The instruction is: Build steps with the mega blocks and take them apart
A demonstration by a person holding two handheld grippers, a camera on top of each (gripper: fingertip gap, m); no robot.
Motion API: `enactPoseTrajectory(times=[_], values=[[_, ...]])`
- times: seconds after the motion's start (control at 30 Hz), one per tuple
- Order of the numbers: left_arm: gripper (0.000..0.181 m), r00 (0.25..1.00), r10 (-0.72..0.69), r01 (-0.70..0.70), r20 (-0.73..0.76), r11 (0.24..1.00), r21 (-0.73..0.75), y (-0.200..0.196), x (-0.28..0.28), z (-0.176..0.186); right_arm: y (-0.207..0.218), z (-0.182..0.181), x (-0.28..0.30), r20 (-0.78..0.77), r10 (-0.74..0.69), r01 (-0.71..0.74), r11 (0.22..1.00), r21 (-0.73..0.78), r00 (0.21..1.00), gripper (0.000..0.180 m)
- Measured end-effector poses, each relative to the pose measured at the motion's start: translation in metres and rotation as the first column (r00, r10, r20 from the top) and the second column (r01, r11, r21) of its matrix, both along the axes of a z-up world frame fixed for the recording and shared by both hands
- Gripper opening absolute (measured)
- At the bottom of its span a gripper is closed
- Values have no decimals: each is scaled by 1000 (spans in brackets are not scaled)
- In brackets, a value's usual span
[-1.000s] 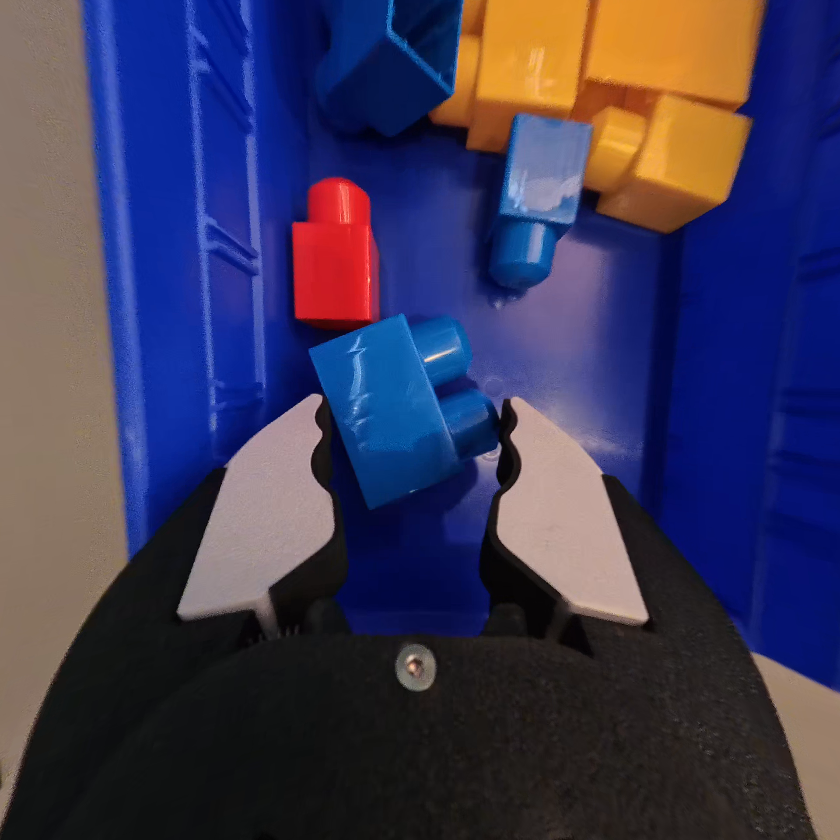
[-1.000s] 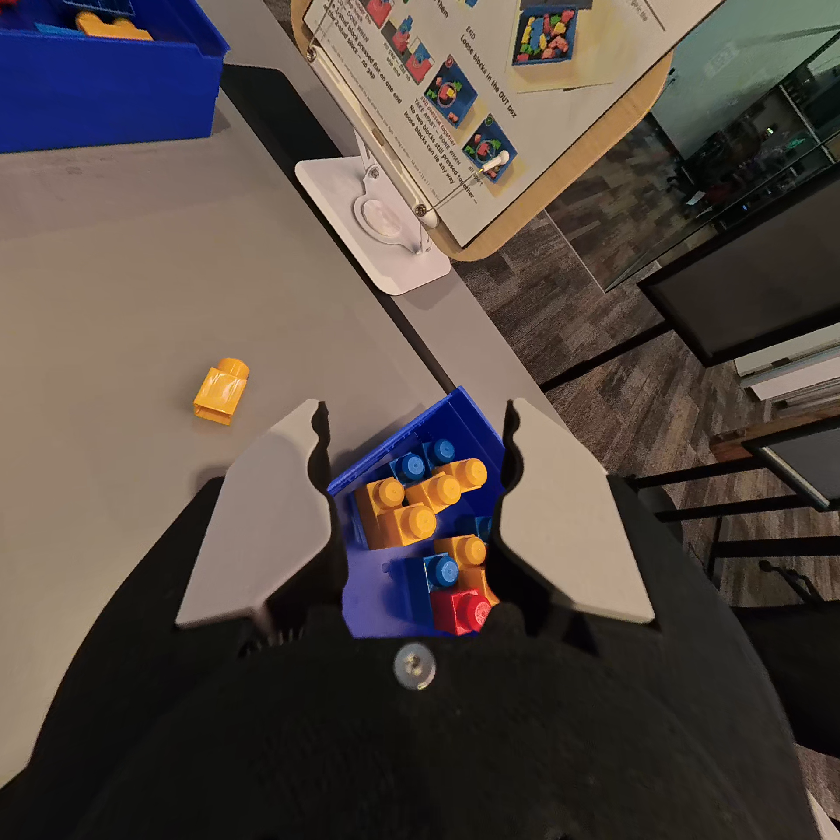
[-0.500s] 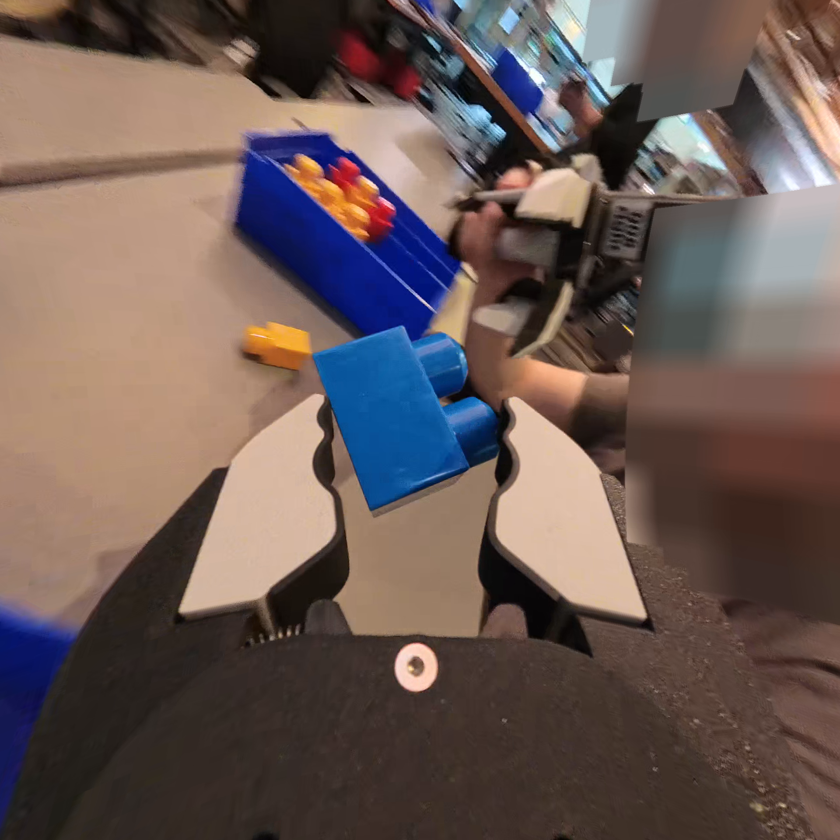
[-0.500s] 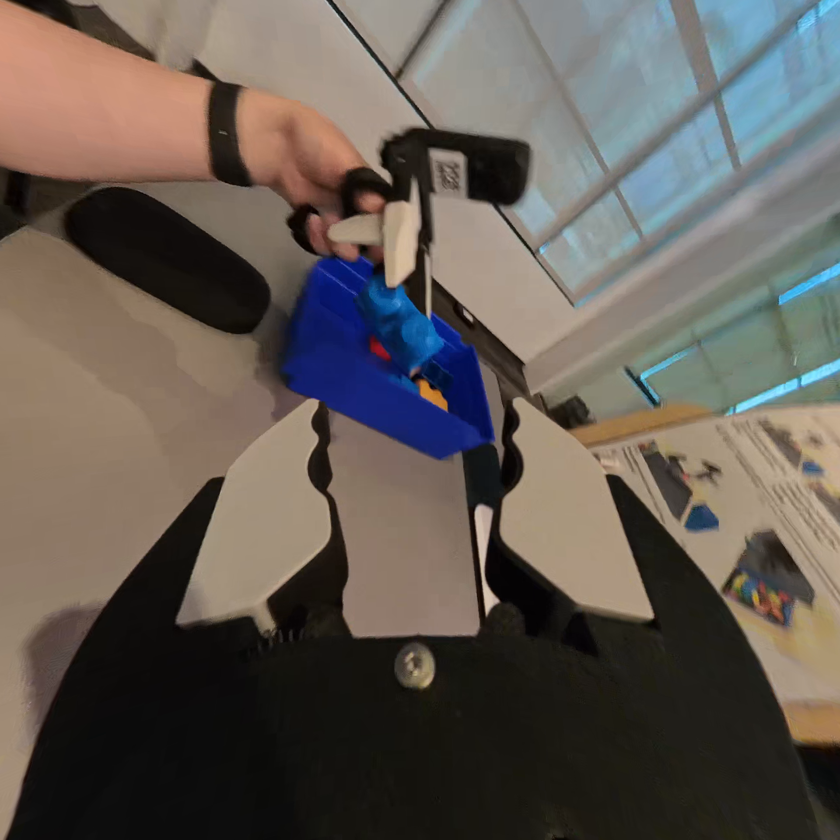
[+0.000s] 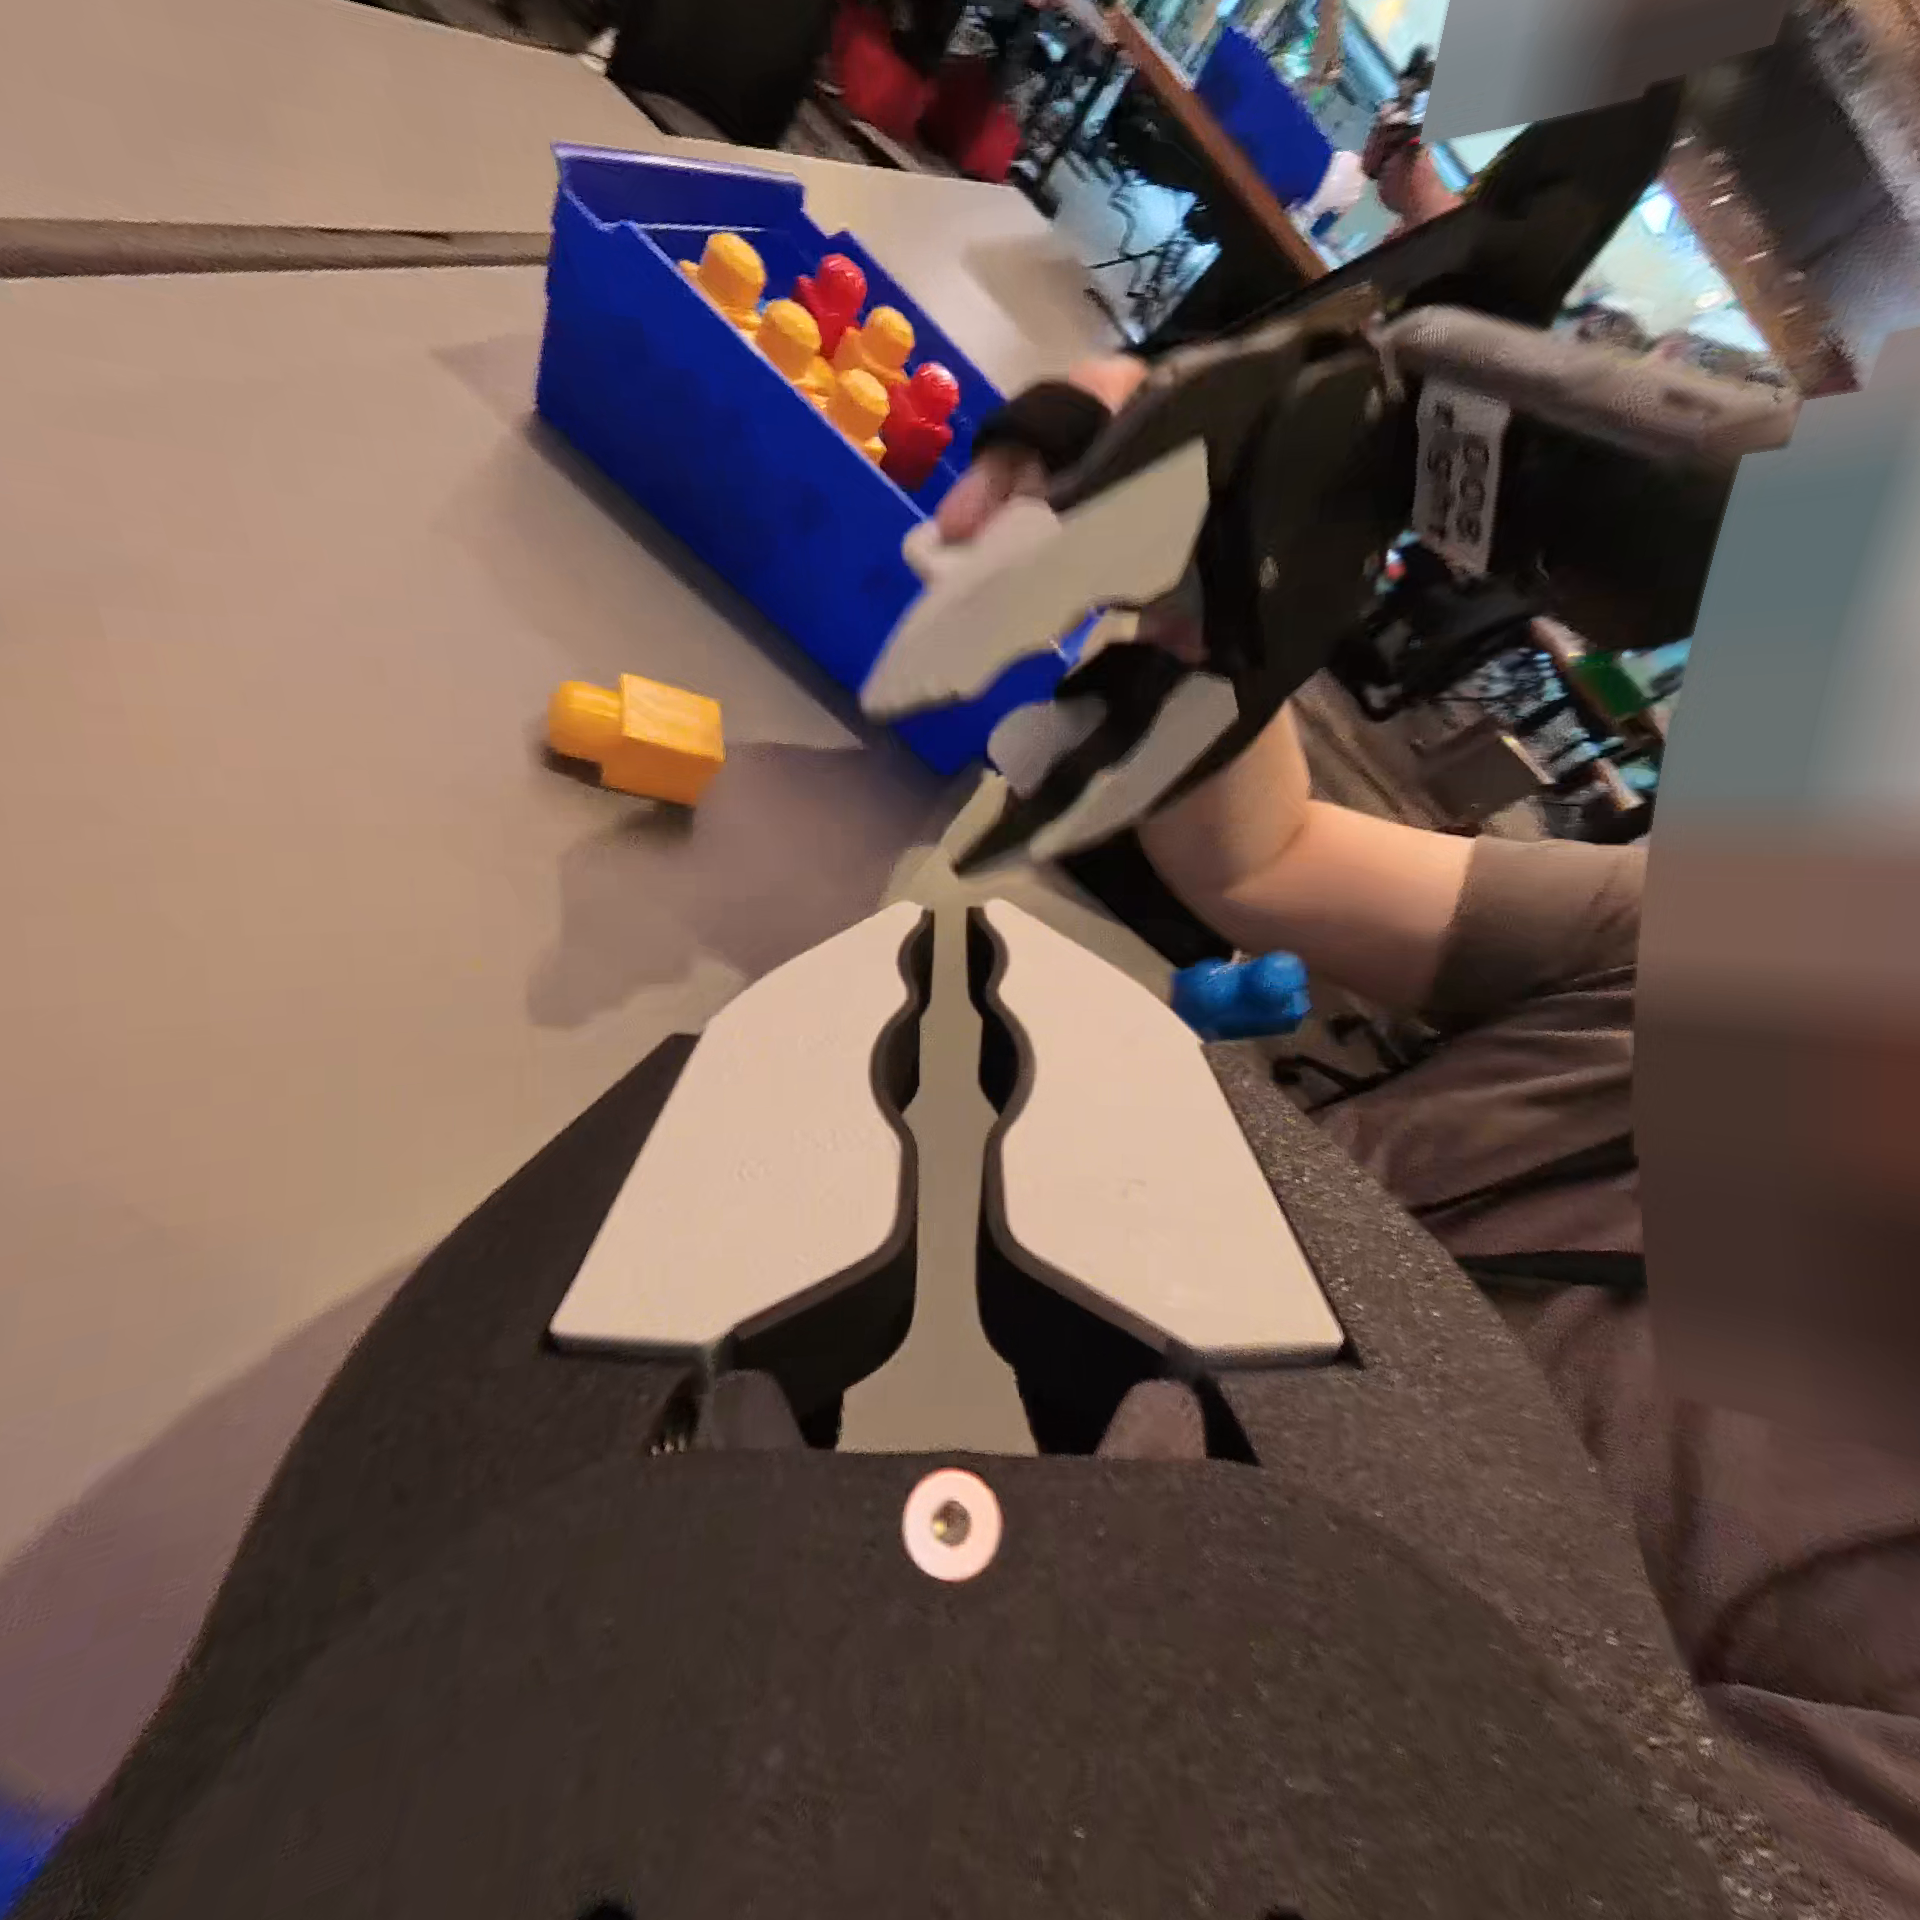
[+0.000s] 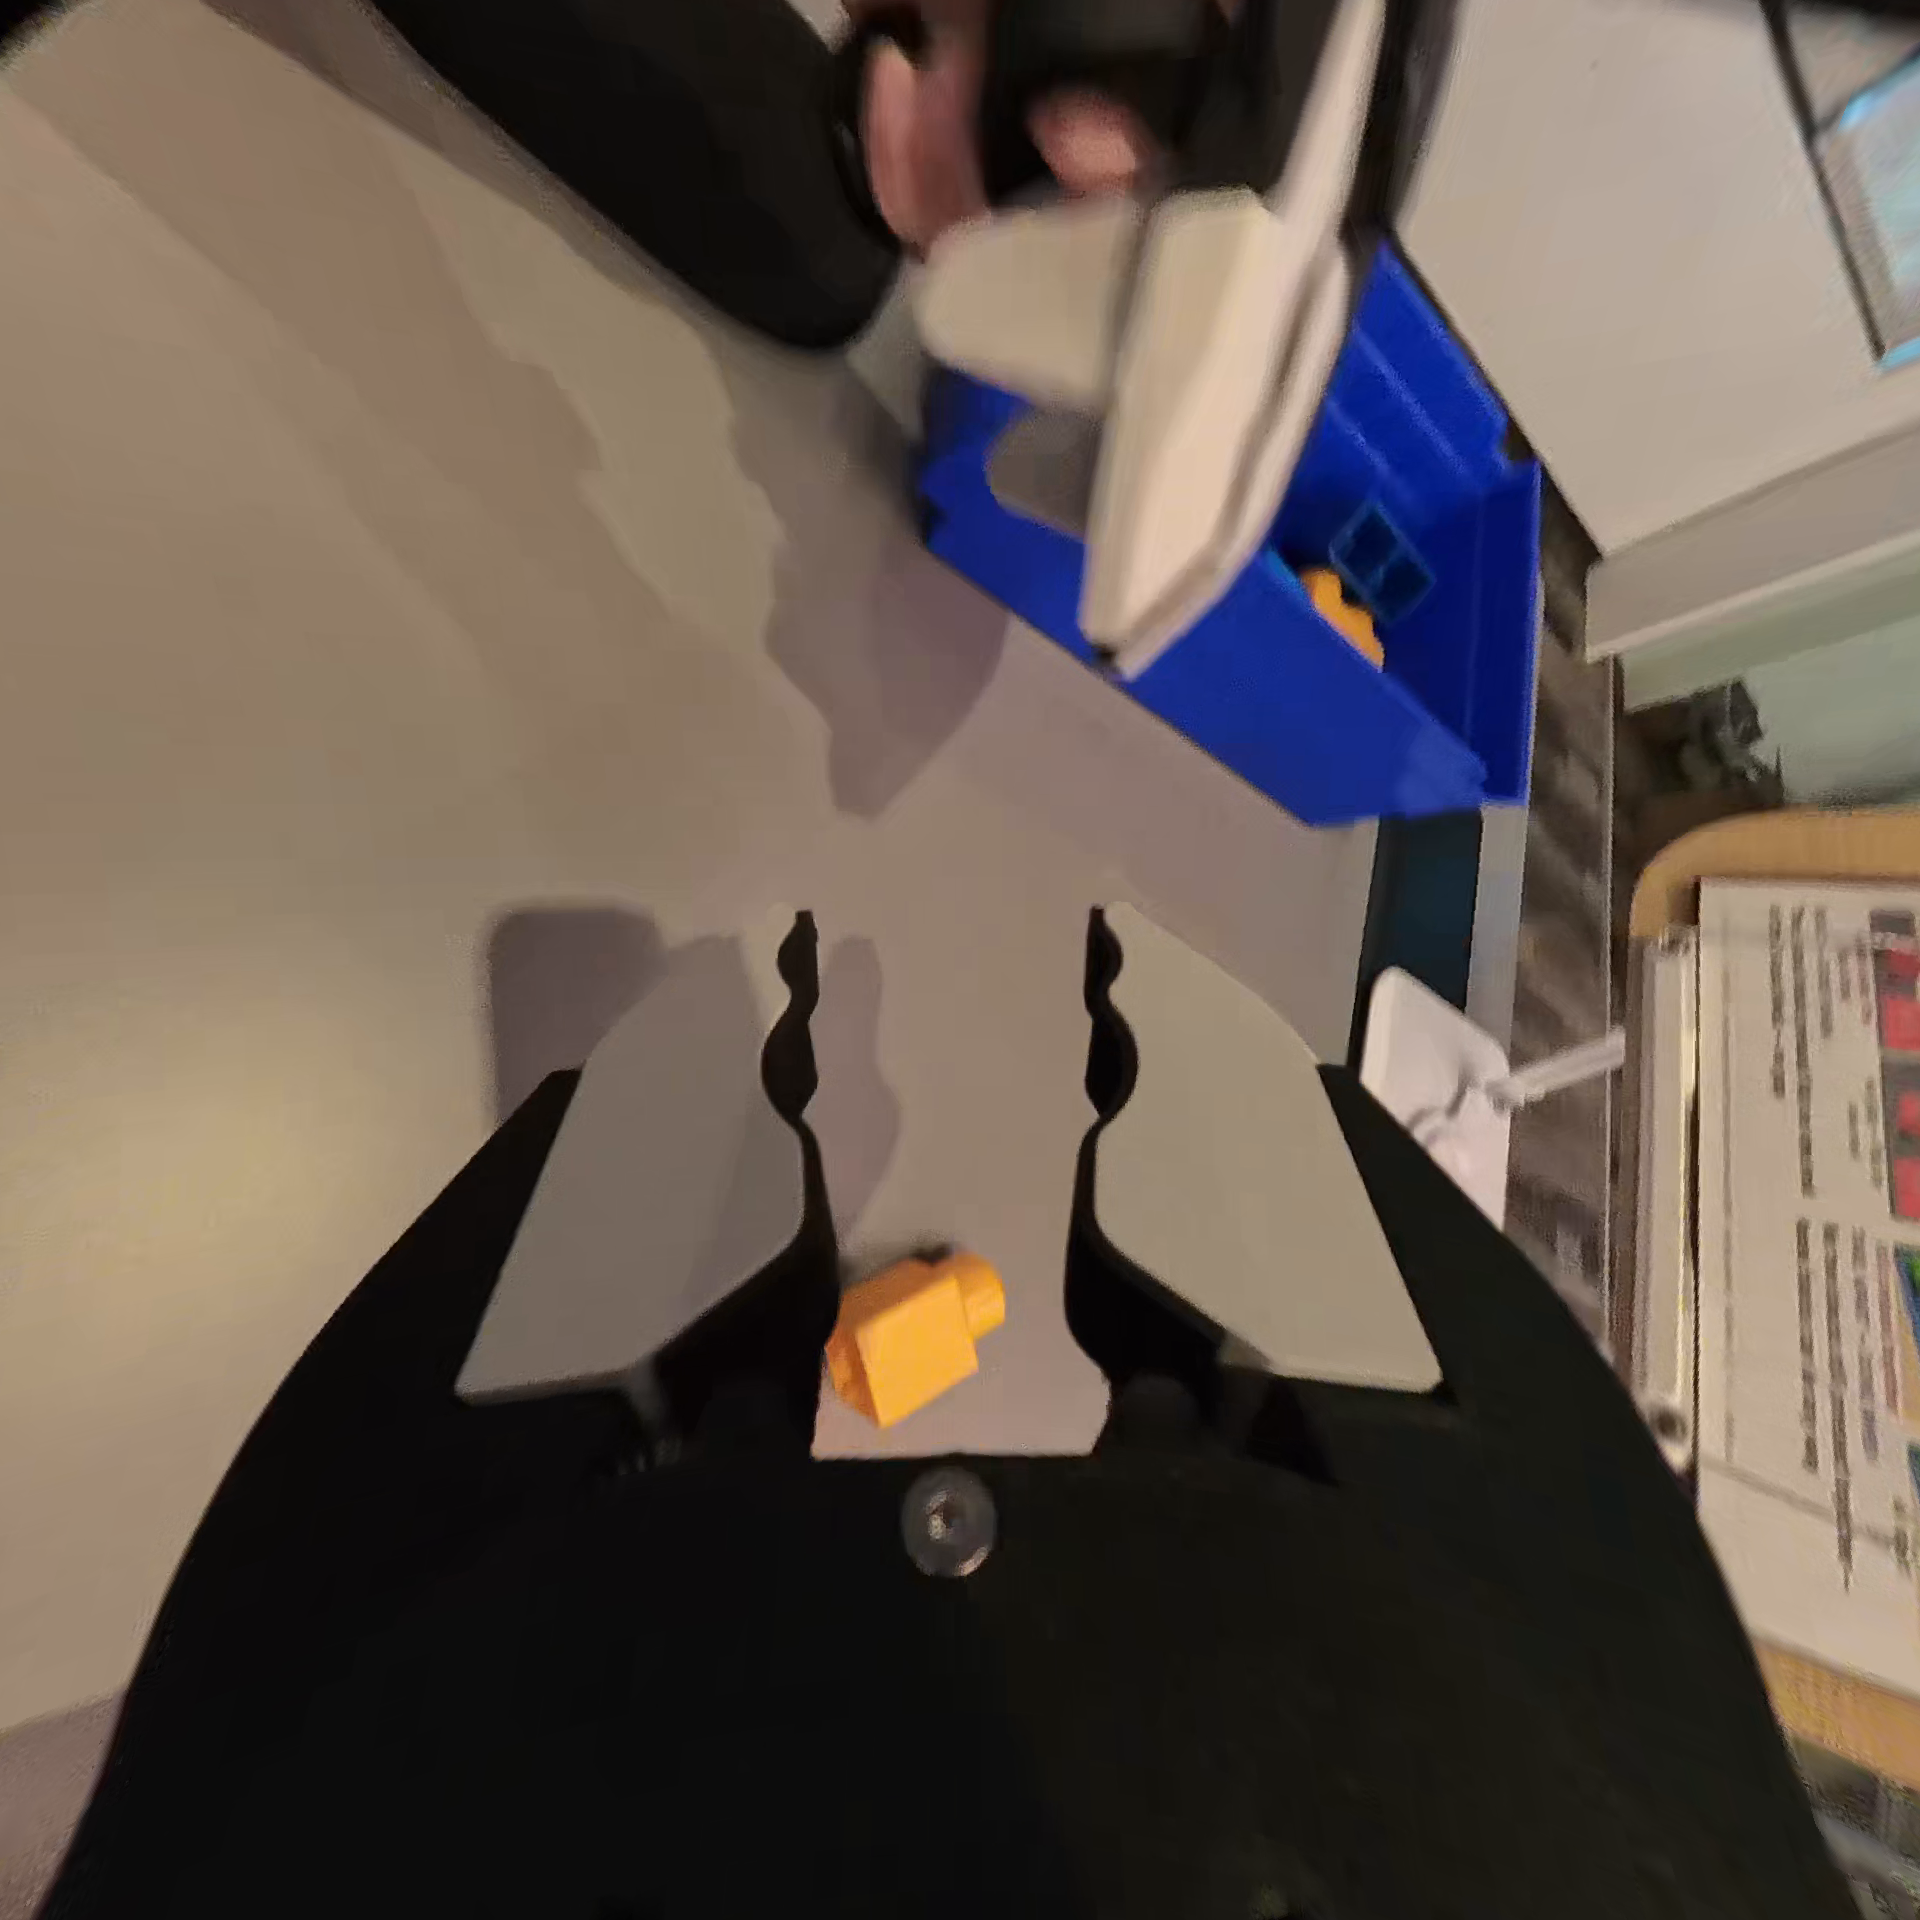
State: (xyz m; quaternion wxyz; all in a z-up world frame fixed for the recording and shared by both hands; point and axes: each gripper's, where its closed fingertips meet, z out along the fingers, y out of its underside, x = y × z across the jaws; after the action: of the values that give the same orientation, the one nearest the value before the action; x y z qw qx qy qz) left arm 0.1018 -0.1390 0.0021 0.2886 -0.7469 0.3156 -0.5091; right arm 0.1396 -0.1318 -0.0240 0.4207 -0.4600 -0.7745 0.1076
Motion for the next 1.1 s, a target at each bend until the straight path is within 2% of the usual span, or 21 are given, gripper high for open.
enactPoseTrajectory(times=[0.17,0.23,0.3,0.37,0.43,0.6,0.7,0.87,0.97,1.03,1.1], values=[[6,999,23,-19,-30,994,111,-32,7,-16,55,-12,59,118,-234,237,971,-13,965,51],[6,994,59,-42,-91,983,176,-35,11,-28,79,-10,97,147,-361,367,930,-10,921,51],[6,988,107,-74,-115,963,260,-28,17,-27,93,-4,127,114,-444,453,889,-71,889,51],[3,989,115,-83,-94,951,297,-18,26,-16,104,4,143,48,-479,482,869,-114,876,51],[4,993,85,-61,-84,966,253,-12,37,-9,110,5,150,15,-489,487,864,-133,872,51],[5,992,44,-14,-119,971,238,-7,55,-9,102,4,149,19,-445,444,887,-128,895,51],[4,996,11,10,-86,970,242,-13,67,-5,100,2,144,29,-432,432,892,-134,901,51],[12,960,-224,257,-169,943,213,-58,107,-30,105,-18,150,105,-452,463,874,-148,886,51],[21,910,-399,415,-116,878,238,-99,147,-37,110,-28,150,134,-457,474,867,-153,879,51],[29,839,-538,542,-85,810,226,-134,174,-44,111,-32,151,150,-457,477,865,-156,877,51],[43,796,-597,600,-105,754,267,-156,196,-56,111,-34,152,159,-461,483,862,-153,873,51]])
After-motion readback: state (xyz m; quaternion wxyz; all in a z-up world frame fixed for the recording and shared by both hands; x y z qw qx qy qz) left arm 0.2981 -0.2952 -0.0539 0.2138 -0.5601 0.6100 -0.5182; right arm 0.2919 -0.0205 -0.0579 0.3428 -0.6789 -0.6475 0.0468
